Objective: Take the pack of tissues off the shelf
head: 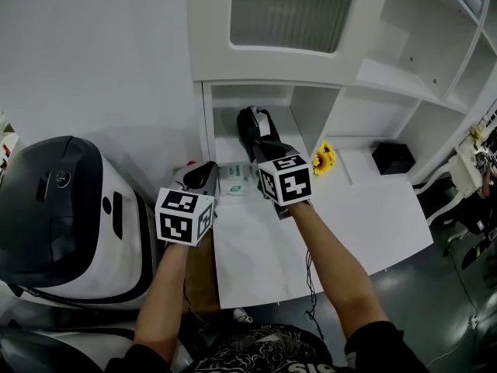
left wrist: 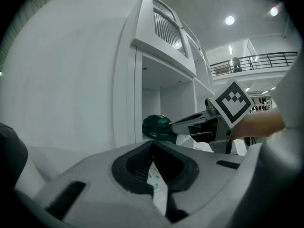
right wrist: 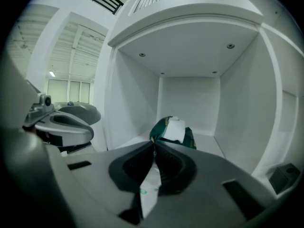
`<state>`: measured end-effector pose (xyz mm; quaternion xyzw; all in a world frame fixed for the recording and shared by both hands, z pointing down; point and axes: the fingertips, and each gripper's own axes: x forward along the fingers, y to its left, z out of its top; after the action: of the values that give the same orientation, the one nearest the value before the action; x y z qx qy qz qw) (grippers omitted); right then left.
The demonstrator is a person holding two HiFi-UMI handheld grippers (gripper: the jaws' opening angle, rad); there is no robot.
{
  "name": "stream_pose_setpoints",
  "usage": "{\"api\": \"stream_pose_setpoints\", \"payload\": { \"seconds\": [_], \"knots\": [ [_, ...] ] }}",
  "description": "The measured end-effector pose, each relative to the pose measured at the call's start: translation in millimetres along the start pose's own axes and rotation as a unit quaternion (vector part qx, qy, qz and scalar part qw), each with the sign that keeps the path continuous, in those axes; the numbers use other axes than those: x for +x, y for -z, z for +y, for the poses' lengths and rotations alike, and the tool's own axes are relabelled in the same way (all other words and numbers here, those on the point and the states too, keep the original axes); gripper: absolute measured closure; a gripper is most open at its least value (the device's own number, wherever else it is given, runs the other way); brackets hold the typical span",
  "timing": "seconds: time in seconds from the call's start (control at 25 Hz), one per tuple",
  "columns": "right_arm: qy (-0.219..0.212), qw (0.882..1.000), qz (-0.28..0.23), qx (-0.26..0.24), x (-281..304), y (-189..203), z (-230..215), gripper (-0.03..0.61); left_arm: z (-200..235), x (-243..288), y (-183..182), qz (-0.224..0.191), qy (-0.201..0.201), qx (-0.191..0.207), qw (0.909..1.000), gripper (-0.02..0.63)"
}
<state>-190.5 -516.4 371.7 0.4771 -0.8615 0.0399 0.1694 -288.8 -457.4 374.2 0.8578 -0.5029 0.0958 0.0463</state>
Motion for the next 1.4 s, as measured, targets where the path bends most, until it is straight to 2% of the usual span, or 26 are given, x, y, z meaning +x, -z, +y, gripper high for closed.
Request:
{"api": "stream_pose_setpoints", "payload": {
  "seconds": [0.84,1.4],
  "knots": [
    [0.001,0.997,-0.074,0.007,-56,-24,-5,0.571,-36,-20,-5,0.001,-0.016,0.007,0.9999,0.606],
    [-0.031,0.991,-0.127,0.005,-144,-31,4,0.571,-96,-61,-19,-0.008,-0.053,0.022,0.9983,0.606]
  ]
}}
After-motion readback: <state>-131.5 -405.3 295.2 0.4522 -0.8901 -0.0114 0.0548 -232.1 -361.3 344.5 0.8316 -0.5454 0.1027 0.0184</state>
